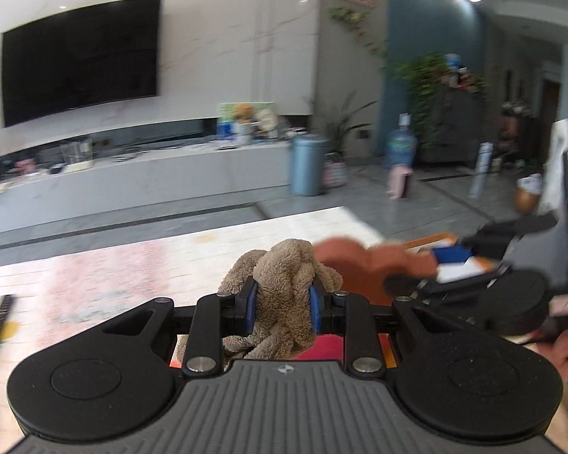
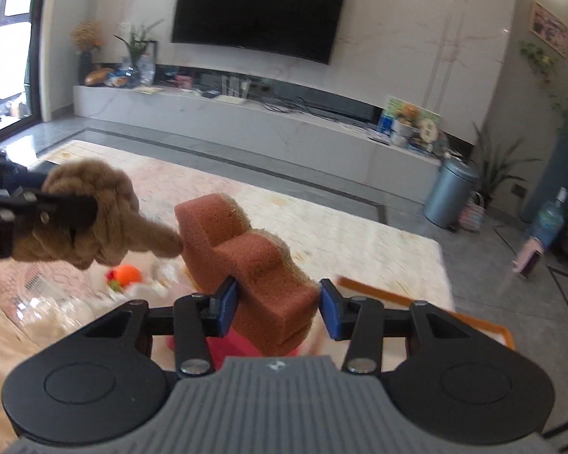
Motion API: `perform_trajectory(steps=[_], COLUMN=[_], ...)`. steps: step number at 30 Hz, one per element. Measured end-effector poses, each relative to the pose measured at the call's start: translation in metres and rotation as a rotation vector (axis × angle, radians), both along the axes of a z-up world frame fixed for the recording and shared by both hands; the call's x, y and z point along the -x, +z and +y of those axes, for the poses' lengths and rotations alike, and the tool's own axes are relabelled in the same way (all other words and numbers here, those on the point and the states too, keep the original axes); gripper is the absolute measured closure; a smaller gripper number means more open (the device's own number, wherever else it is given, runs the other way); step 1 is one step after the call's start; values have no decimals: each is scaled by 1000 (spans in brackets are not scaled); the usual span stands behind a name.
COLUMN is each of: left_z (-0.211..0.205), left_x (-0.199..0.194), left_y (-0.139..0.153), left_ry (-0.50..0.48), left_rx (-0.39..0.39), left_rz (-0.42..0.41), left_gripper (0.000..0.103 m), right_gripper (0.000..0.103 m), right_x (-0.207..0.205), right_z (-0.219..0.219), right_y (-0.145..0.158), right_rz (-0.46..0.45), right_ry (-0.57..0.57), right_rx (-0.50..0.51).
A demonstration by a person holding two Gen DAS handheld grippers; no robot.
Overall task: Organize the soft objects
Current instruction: 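Carry the plush toy with the left tool while the right tool carries the sponge to the orange box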
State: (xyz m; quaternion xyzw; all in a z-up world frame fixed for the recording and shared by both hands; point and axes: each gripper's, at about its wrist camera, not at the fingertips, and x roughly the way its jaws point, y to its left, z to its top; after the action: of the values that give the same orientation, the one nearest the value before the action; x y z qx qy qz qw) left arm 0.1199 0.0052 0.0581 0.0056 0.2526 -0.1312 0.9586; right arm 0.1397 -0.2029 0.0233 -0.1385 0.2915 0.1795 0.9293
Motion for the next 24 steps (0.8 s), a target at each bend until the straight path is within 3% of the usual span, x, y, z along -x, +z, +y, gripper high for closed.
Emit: perform_trajectory(steps=[7, 14, 18, 24], left_z=[-67, -115, -126, -133], left_x=[-26, -68, -97, -102], left_y=[-2, -27, -50, -60], left_ry=[-165, -247, -247, -283], left_rx=[16, 63, 111, 91], left_rz=[2, 119, 242, 248], left_gripper=[73, 73, 73, 73], right_gripper=[58, 57, 58, 63], right_x=[8, -7, -23, -42], right_z=[-64, -99, -110, -105], right_y=[-3, -23, -45, -70], right_rz=[31, 119, 178, 190], right_ry=[-163, -298, -316, -277], right_rx=[19, 34, 41, 90])
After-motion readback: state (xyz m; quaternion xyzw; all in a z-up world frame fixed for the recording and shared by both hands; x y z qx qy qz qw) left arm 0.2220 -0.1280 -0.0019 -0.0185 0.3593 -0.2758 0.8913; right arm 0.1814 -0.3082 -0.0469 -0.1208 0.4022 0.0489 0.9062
